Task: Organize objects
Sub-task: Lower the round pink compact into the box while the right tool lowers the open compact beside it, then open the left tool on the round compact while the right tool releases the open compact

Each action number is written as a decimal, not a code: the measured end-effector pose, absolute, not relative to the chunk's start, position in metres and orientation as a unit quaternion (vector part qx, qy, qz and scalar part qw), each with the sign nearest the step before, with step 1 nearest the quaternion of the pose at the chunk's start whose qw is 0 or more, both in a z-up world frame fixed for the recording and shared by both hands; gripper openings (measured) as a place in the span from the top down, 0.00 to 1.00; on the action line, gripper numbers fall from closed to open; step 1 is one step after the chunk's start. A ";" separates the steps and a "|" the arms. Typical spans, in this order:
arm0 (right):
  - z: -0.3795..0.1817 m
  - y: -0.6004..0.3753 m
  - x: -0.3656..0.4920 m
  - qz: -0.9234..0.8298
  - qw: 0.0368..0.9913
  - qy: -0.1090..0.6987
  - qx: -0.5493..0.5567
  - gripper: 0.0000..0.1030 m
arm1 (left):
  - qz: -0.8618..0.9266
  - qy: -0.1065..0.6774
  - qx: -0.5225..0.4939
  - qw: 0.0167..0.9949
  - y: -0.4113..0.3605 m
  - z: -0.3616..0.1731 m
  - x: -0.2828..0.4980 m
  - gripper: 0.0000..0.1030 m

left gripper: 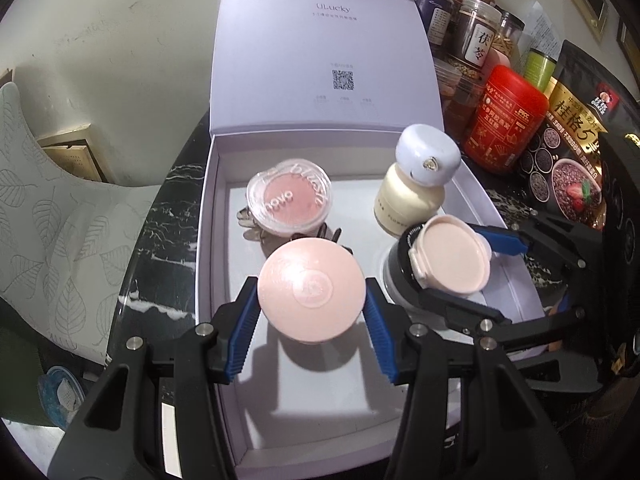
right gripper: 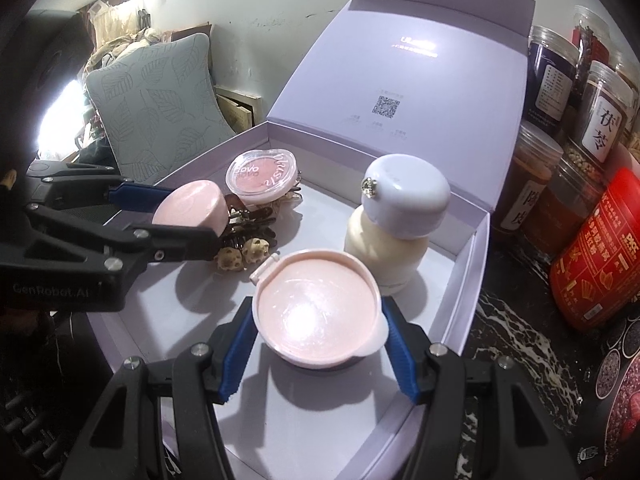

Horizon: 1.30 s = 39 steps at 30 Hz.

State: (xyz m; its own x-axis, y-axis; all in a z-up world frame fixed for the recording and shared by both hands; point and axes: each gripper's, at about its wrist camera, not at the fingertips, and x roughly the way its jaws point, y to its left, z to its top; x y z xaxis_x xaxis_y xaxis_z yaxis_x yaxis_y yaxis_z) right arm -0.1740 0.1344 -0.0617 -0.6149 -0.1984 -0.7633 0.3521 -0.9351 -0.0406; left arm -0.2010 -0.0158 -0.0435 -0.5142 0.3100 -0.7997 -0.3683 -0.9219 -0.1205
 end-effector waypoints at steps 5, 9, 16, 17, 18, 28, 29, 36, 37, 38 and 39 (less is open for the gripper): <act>-0.061 0.132 -0.173 -0.892 0.154 0.096 0.414 0.34 | 0.867 0.031 -0.455 0.200 -0.018 -0.044 -0.193 0.52; -0.060 0.131 -0.172 -0.892 0.155 0.100 0.413 0.33 | 0.864 0.038 -0.460 0.200 -0.018 -0.046 -0.189 0.52; -0.060 0.131 -0.172 -0.892 0.153 0.102 0.414 0.32 | 0.859 0.052 -0.470 0.196 -0.013 -0.054 -0.189 0.52; -0.060 0.131 -0.172 -0.892 0.152 0.102 0.414 0.32 | 0.859 0.055 -0.470 0.196 -0.012 -0.055 -0.188 0.52; -0.060 0.131 -0.173 -0.892 0.151 0.102 0.414 0.32 | 0.859 0.056 -0.470 0.196 -0.012 -0.055 -0.188 0.52; -0.060 0.130 -0.174 -0.892 0.148 0.104 0.413 0.30 | 0.859 0.065 -0.467 0.200 -0.006 -0.057 -0.186 0.52; -0.060 0.130 -0.174 -0.892 0.148 0.104 0.413 0.30 | 0.859 0.066 -0.466 0.199 -0.006 -0.057 -0.186 0.52; -0.060 0.130 -0.172 -0.893 0.148 0.105 0.413 0.30 | 0.860 0.068 -0.465 0.198 -0.005 -0.057 -0.186 0.52; -0.060 0.130 -0.172 -0.893 0.148 0.105 0.413 0.30 | 0.860 0.067 -0.466 0.199 -0.005 -0.057 -0.186 0.52; -0.060 0.130 -0.172 -0.892 0.148 0.105 0.413 0.30 | 0.860 0.067 -0.466 0.199 -0.005 -0.058 -0.186 0.52; -0.060 0.131 -0.172 -0.893 0.148 0.105 0.413 0.30 | 0.860 0.066 -0.465 0.198 -0.005 -0.057 -0.186 0.52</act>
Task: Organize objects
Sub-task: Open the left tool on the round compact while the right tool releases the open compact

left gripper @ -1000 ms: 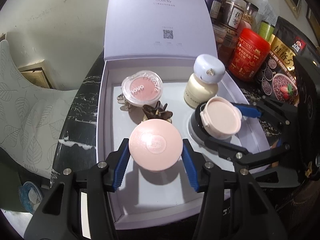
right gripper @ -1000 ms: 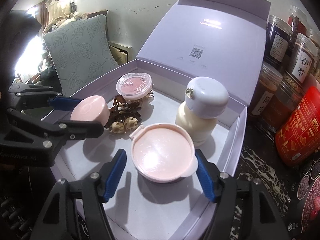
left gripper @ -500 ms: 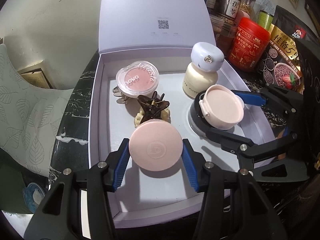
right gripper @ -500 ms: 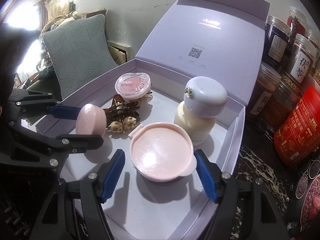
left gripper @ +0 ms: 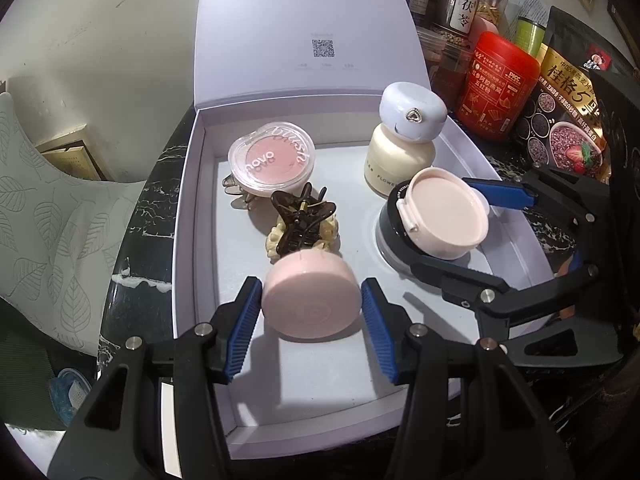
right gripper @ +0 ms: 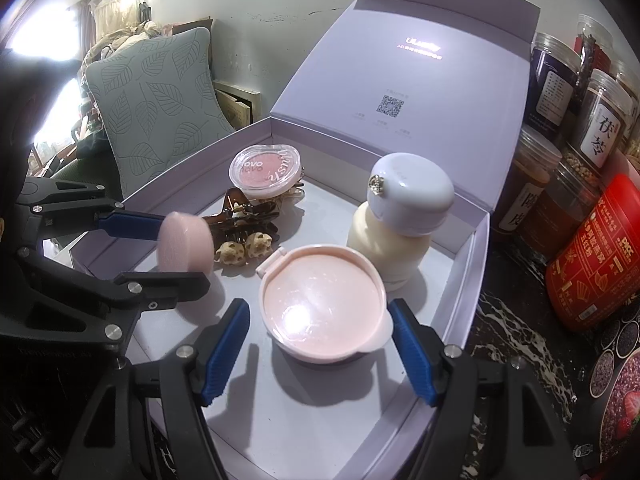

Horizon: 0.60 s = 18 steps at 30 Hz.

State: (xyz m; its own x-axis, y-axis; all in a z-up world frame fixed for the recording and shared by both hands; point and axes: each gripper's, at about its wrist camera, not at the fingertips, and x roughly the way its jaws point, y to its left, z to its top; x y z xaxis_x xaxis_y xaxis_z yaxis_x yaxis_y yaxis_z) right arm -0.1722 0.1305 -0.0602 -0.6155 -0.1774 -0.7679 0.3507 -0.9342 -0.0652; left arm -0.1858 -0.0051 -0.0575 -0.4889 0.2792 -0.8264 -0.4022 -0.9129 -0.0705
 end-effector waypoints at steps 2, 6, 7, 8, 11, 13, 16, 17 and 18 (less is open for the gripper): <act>-0.060 0.130 -0.172 -0.893 0.148 0.105 0.413 0.30 | 0.860 0.066 -0.465 0.198 -0.005 -0.057 -0.186 0.51; -0.061 0.131 -0.172 -0.893 0.146 0.106 0.413 0.30 | 0.861 0.067 -0.464 0.197 -0.006 -0.058 -0.187 0.51; -0.061 0.131 -0.172 -0.893 0.146 0.106 0.413 0.30 | 0.861 0.067 -0.464 0.197 -0.005 -0.057 -0.187 0.50; -0.061 0.131 -0.172 -0.893 0.146 0.106 0.412 0.30 | 0.861 0.067 -0.464 0.196 -0.005 -0.057 -0.187 0.50; -0.061 0.131 -0.174 -0.893 0.145 0.106 0.413 0.30 | 0.861 0.067 -0.465 0.194 -0.005 -0.057 -0.187 0.49; -0.062 0.131 -0.173 -0.894 0.143 0.106 0.412 0.30 | 0.863 0.066 -0.463 0.191 -0.006 -0.057 -0.187 0.47; -0.061 0.131 -0.173 -0.894 0.141 0.107 0.411 0.29 | 0.863 0.056 -0.464 0.193 -0.008 -0.056 -0.187 0.46; -0.061 0.131 -0.173 -0.894 0.141 0.107 0.411 0.29 | 0.862 0.053 -0.465 0.193 -0.008 -0.056 -0.187 0.45; -0.060 0.131 -0.173 -0.895 0.141 0.107 0.410 0.29 | 0.862 0.051 -0.466 0.194 -0.008 -0.056 -0.187 0.45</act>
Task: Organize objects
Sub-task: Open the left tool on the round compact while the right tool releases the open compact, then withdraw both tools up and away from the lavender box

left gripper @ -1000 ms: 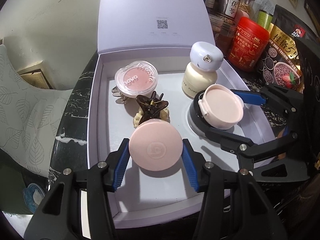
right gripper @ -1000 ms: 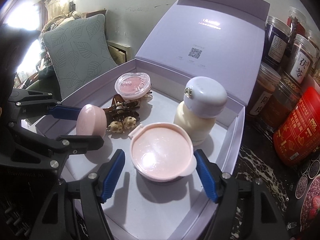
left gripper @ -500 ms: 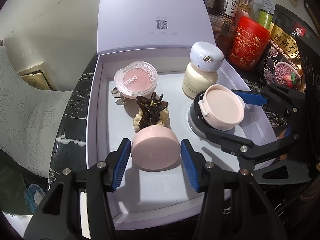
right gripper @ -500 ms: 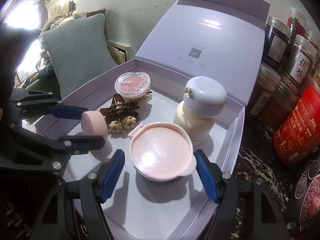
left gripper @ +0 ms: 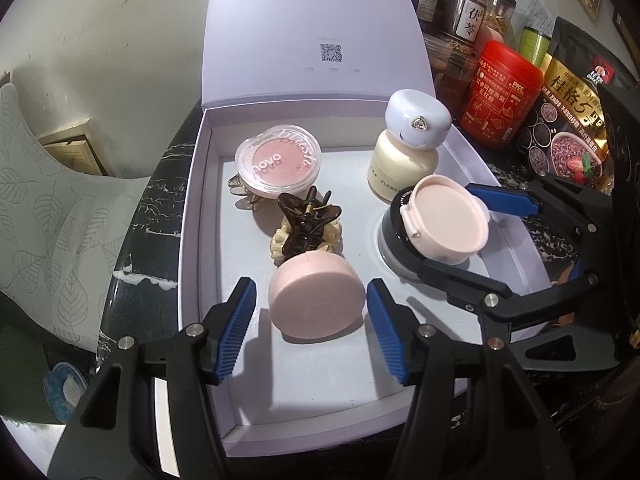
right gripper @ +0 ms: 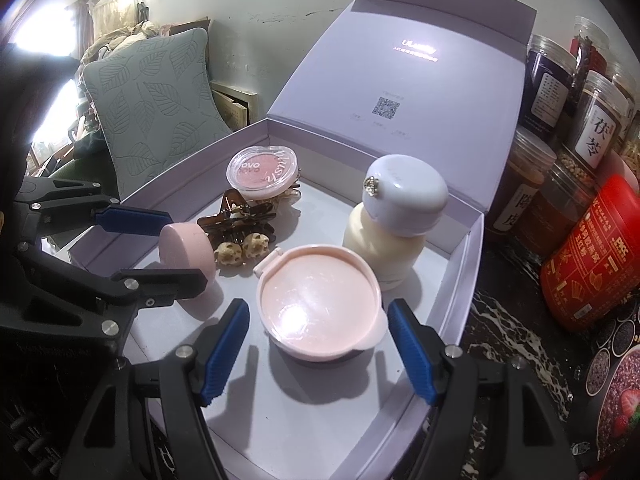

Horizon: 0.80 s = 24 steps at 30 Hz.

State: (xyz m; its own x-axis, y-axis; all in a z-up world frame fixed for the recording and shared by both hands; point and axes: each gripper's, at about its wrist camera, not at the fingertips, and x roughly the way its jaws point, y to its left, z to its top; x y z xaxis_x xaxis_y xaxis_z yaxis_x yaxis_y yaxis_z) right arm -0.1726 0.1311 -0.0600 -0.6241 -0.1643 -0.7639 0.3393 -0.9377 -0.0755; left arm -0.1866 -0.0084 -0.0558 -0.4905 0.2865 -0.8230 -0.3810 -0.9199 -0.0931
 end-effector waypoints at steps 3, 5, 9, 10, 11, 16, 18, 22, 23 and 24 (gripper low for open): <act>-0.059 0.131 -0.170 -0.895 0.138 0.108 0.409 0.29 | 0.862 0.046 -0.467 0.191 -0.010 -0.055 -0.186 0.43; -0.058 0.131 -0.168 -0.896 0.135 0.112 0.407 0.29 | 0.864 0.044 -0.465 0.187 -0.011 -0.053 -0.186 0.39; -0.051 0.134 -0.165 -0.899 0.135 0.109 0.401 0.28 | 0.869 0.038 -0.459 0.181 -0.016 -0.047 -0.185 0.34; -0.050 0.134 -0.164 -0.900 0.135 0.108 0.400 0.28 | 0.870 0.036 -0.457 0.181 -0.017 -0.045 -0.184 0.33; -0.048 0.135 -0.163 -0.901 0.135 0.106 0.398 0.28 | 0.872 0.035 -0.454 0.180 -0.018 -0.042 -0.183 0.33; -0.037 0.137 -0.156 -0.906 0.133 0.103 0.389 0.28 | 0.878 0.036 -0.444 0.177 -0.018 -0.031 -0.175 0.31; -0.032 0.137 -0.153 -0.908 0.131 0.101 0.385 0.28 | 0.880 0.034 -0.440 0.175 -0.018 -0.025 -0.171 0.31; -0.021 0.140 -0.145 -0.912 0.125 0.102 0.376 0.28 | 0.884 0.032 -0.432 0.174 -0.020 -0.014 -0.164 0.28; -0.018 0.140 -0.143 -0.913 0.124 0.103 0.374 0.28 | 0.885 0.031 -0.431 0.174 -0.019 -0.011 -0.162 0.28; -0.015 0.140 -0.141 -0.915 0.122 0.103 0.372 0.28 | 0.885 0.030 -0.431 0.174 -0.019 -0.008 -0.160 0.28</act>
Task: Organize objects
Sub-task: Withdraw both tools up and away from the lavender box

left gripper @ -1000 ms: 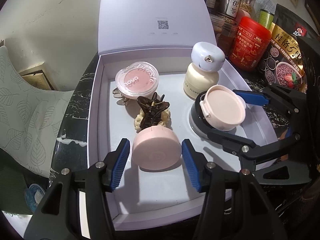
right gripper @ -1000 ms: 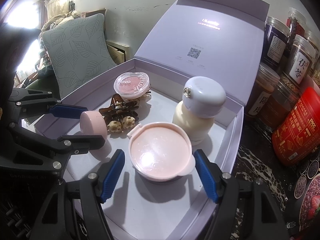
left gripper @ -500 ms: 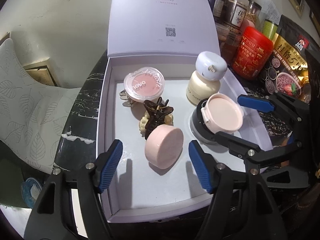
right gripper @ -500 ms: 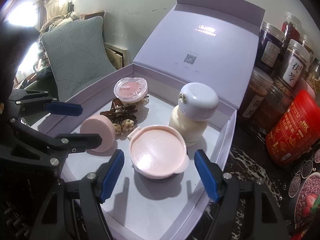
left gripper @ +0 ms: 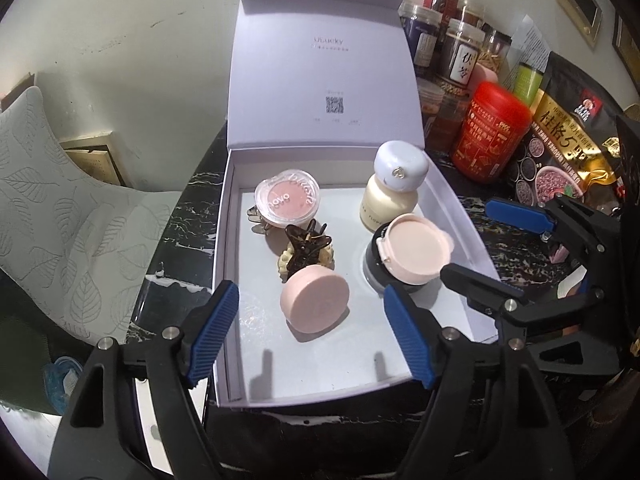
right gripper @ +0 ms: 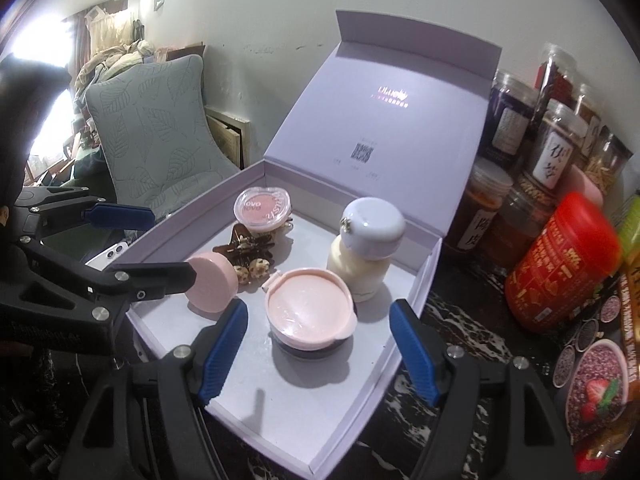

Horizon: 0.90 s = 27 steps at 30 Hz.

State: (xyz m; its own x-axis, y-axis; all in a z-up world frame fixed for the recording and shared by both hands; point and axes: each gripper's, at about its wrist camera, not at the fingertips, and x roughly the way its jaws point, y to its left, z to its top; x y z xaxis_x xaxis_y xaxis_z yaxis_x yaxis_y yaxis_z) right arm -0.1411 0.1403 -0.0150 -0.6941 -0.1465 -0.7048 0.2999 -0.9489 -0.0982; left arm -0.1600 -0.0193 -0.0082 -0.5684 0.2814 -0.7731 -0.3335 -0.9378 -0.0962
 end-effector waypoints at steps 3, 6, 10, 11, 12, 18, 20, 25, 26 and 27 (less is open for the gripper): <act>-0.005 0.141 -0.134 -0.918 0.119 0.105 0.364 0.28 | 0.889 0.027 -0.424 0.173 -0.020 0.002 -0.152 0.28; 0.005 0.140 -0.125 -0.921 0.116 0.107 0.356 0.27 | 0.894 0.029 -0.414 0.170 -0.020 0.013 -0.144 0.27; 0.018 0.140 -0.113 -0.926 0.112 0.108 0.344 0.26 | 0.902 0.030 -0.399 0.164 -0.022 0.028 -0.132 0.23; 0.022 0.140 -0.110 -0.927 0.111 0.108 0.342 0.26 | 0.904 0.030 -0.395 0.162 -0.023 0.032 -0.128 0.22; 0.025 0.140 -0.107 -0.928 0.109 0.109 0.339 0.26 | 0.906 0.031 -0.390 0.160 -0.024 0.036 -0.125 0.21; 0.046 0.141 -0.087 -0.935 0.102 0.110 0.322 0.25 | 0.915 0.035 -0.372 0.153 -0.024 0.056 -0.106 0.16; 0.050 0.141 -0.081 -0.936 0.100 0.110 0.319 0.24 | 0.918 0.037 -0.366 0.148 -0.024 0.063 -0.099 0.12; 0.064 0.143 -0.063 -0.942 0.091 0.106 0.306 0.18 | 0.925 0.041 -0.354 0.132 -0.026 0.077 -0.083 0.07; 0.066 0.143 -0.060 -0.942 0.089 0.106 0.305 0.16 | 0.926 0.042 -0.353 0.128 -0.026 0.079 -0.080 0.05; 0.068 0.144 -0.056 -0.943 0.085 0.106 0.304 0.14 | 0.927 0.043 -0.350 0.124 -0.026 0.081 -0.077 0.05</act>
